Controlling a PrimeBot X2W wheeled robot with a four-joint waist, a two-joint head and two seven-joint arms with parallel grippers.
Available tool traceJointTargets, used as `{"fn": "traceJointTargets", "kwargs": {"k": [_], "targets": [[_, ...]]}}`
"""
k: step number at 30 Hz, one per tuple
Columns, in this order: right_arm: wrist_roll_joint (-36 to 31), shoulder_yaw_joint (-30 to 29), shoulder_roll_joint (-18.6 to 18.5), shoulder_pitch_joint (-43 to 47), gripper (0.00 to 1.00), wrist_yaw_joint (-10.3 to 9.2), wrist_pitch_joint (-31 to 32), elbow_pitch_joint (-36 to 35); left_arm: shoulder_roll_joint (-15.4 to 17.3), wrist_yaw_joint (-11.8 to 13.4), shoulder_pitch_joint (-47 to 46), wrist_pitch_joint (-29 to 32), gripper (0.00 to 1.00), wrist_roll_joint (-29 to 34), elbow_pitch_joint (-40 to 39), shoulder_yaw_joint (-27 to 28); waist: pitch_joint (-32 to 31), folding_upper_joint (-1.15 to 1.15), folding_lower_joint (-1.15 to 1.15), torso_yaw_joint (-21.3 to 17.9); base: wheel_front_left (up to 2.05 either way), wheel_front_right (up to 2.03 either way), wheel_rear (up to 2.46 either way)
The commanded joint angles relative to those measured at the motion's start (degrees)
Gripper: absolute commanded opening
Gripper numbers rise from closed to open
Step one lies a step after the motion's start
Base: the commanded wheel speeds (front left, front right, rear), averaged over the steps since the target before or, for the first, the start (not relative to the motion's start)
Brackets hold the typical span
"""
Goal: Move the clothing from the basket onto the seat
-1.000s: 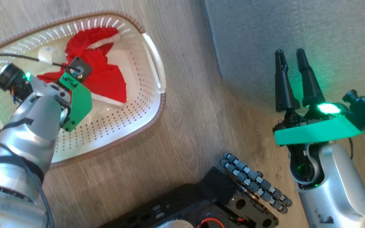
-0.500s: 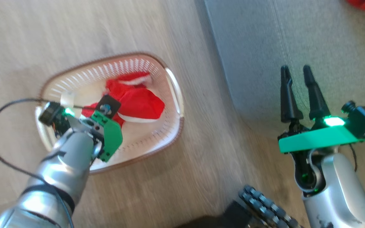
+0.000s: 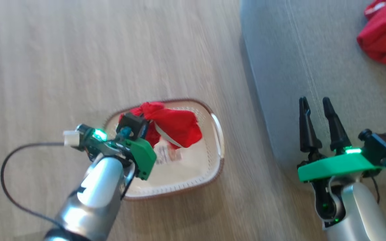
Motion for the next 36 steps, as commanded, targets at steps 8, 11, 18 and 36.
{"fn": "traceJointTargets", "kwargs": {"k": [8,11,18,36], "targets": [[0.4,1.3,-1.1,3.9,1.00,0.00,-0.4,-0.6,2.4,4.7,9.1,-0.8,0.00,0.5,-21.2,6.9,-10.9,0.00,0.00,5.1,0.00,0.00,0.00],[0.5,1.5,-1.3,4.9,1.00,0.00,-0.4,-0.4,2.4,5.6,11.8,-0.8,0.00,0.9,-28.3,9.4,-12.8,0.00,0.00,5.4,0.00,0.00,0.00],[0.6,2.2,-1.7,7.6,1.00,0.00,-0.4,0.1,1.2,5.7,17.0,-0.8,0.00,1.4,-46.7,15.0,-17.0,0.00,0.00,5.6,0.00,0.00,0.00],[0.6,3.8,-2.5,9.8,1.00,0.00,-0.4,-0.1,-0.7,3.0,18.1,-0.8,0.00,-2.4,-71.0,13.0,-20.1,0.00,0.00,6.2,0.00,0.00,0.00]]}}
